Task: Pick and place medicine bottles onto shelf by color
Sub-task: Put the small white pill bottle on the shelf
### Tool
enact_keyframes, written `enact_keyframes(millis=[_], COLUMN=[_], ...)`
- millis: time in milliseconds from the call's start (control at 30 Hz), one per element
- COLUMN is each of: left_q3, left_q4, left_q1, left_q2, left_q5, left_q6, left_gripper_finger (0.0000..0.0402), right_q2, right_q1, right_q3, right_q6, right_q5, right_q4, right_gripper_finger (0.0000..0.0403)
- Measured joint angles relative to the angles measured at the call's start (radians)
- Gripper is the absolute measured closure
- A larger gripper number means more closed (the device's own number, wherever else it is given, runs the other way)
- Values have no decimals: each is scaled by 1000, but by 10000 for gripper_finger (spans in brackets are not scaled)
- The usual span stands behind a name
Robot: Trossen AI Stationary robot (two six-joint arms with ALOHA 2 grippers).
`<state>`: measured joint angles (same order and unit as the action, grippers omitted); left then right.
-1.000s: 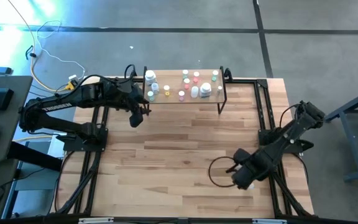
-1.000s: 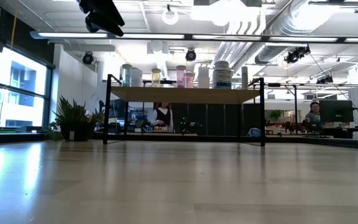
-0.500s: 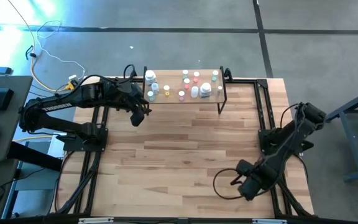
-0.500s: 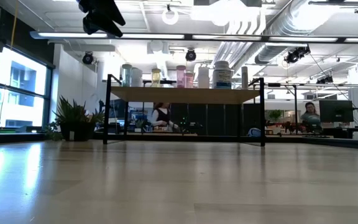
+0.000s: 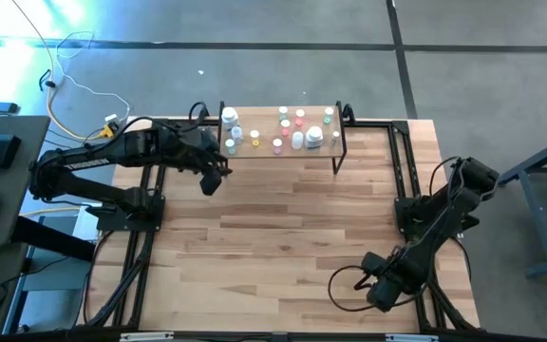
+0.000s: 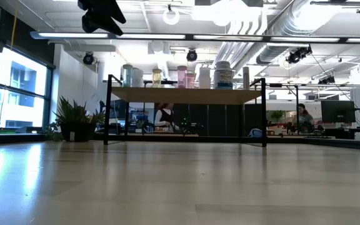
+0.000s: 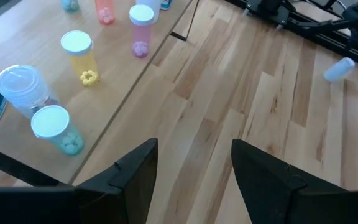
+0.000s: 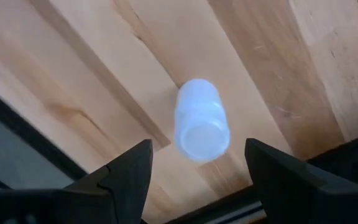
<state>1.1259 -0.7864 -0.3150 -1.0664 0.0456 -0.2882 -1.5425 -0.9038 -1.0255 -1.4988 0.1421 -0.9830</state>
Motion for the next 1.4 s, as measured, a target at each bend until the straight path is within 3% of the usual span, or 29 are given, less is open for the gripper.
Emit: enact_keyframes(millis=[300,700,1033,1400], left_q3=[0,0,0,0], left_q4=[0,0,0,-2], left_q1=[54,63,63,63], left_q2=[0,0,0,0], left_q5=[69,75,75,74], left_q6=[-24,-26,-24,20], left_gripper_finger=[206,206,206,206], right_q2=[0,1,-1,-1], right_q1=[-16,-15,47,225], right_q3=[55,54,6,-145], right_q6=[-38,-38,-20,43], right_q5=[2,3,36,14], right_q4=[60,63,76,75], right_gripper_finger=[165,292,291,291])
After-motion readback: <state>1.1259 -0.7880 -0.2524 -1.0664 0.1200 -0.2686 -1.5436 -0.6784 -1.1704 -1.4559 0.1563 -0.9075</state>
